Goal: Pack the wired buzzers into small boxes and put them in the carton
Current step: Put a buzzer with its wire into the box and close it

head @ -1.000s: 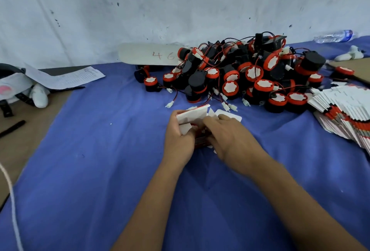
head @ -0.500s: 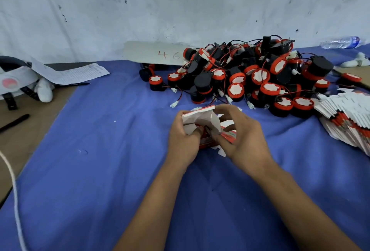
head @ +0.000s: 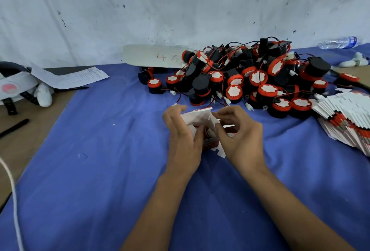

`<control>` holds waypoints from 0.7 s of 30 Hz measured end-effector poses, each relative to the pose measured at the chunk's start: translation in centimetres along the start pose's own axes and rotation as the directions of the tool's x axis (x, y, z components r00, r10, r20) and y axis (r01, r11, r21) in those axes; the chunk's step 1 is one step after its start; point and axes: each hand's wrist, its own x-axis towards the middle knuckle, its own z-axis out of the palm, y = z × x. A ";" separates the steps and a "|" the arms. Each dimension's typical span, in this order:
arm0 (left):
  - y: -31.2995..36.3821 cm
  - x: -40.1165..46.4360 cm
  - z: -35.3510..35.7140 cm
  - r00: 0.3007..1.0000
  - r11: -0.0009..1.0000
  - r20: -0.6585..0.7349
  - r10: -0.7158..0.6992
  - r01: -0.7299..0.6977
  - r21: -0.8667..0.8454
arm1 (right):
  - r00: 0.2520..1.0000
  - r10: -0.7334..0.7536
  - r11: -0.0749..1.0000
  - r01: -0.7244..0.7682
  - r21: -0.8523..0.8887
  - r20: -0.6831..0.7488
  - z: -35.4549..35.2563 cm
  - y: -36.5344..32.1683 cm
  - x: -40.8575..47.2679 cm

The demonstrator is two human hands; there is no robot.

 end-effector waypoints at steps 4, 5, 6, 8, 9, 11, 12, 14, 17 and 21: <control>0.3 0.2 -0.4 0.998 0.995 0.051 0.033 -0.038 0.091 | 1.000 0.021 0.999 -0.021 0.026 -0.007 0.2 -0.1 0.1; 0.4 0.2 -0.4 0.997 0.993 0.071 0.029 -0.037 0.114 | 1.000 0.016 1.000 -0.016 0.015 0.004 0.2 -0.2 0.1; 0.5 0.1 -0.5 0.996 0.991 0.080 0.035 -0.045 0.126 | 1.000 0.012 1.000 -0.012 0.005 0.018 0.2 -0.3 0.1; 0.7 0.0 -0.5 0.996 0.990 0.075 0.046 -0.055 0.128 | 0.999 -0.001 1.000 0.002 -0.023 0.047 0.3 -0.3 0.0; 0.8 0.1 -0.6 0.996 0.990 0.073 0.047 -0.056 0.128 | 0.998 -0.008 0.999 0.011 -0.037 0.061 0.4 -0.3 0.0; 0.9 0.2 -0.7 0.995 0.990 0.076 0.058 -0.067 0.123 | 0.997 -0.014 0.999 0.018 -0.045 0.078 0.5 -0.2 0.0; 0.9 0.2 -0.8 0.995 0.989 0.078 0.062 -0.072 0.126 | 0.996 -0.018 0.999 0.021 -0.040 0.085 0.5 -0.2 0.0; 0.9 0.2 -1.0 0.996 0.989 0.068 0.058 -0.066 0.135 | 0.993 -0.024 0.999 0.027 -0.023 0.116 0.6 -0.2 0.1; 0.8 0.2 -1.0 0.998 0.994 0.045 0.037 -0.041 0.101 | 0.986 -0.025 1.000 0.026 -0.007 0.164 0.4 -0.2 0.2; 0.8 0.3 -1.1 0.998 0.998 0.048 0.036 -0.039 0.058 | 0.975 -0.029 1.000 0.027 0.011 0.220 -0.1 -0.1 0.2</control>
